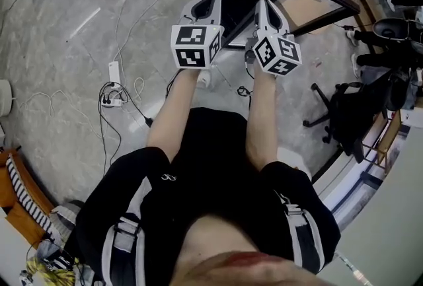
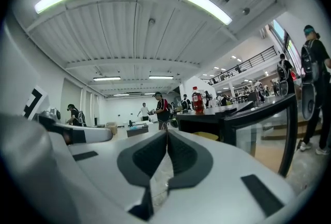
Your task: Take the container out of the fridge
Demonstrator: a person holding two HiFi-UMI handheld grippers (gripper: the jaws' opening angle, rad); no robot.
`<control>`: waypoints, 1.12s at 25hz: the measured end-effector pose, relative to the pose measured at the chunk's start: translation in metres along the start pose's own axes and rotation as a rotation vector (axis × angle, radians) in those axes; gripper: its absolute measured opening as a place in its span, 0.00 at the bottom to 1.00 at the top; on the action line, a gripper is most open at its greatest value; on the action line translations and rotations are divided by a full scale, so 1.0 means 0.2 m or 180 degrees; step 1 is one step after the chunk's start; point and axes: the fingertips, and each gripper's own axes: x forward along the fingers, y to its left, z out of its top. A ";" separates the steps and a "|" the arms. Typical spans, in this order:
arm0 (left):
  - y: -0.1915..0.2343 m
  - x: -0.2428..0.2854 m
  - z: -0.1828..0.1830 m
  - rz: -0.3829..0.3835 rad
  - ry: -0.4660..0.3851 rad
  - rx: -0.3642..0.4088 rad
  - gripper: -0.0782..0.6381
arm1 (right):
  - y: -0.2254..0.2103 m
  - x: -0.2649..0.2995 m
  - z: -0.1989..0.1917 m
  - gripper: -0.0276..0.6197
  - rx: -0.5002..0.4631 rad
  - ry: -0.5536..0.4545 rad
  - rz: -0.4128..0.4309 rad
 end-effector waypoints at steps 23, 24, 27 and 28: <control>0.17 0.85 0.01 -0.0051 0.0294 0.0199 0.12 | -0.24 0.77 0.03 0.06 -0.0333 0.0146 0.0079; 0.17 0.86 0.00 -0.0051 0.0314 0.0178 0.12 | -0.24 0.78 0.03 0.06 -0.0353 0.0174 0.0089; 0.19 0.91 -0.03 -0.0067 0.0368 0.0121 0.12 | -0.25 0.81 0.02 0.06 -0.0430 0.0253 0.0070; 0.19 0.92 -0.03 -0.0078 0.0372 0.0108 0.12 | -0.26 0.81 0.01 0.06 -0.0460 0.0290 0.0052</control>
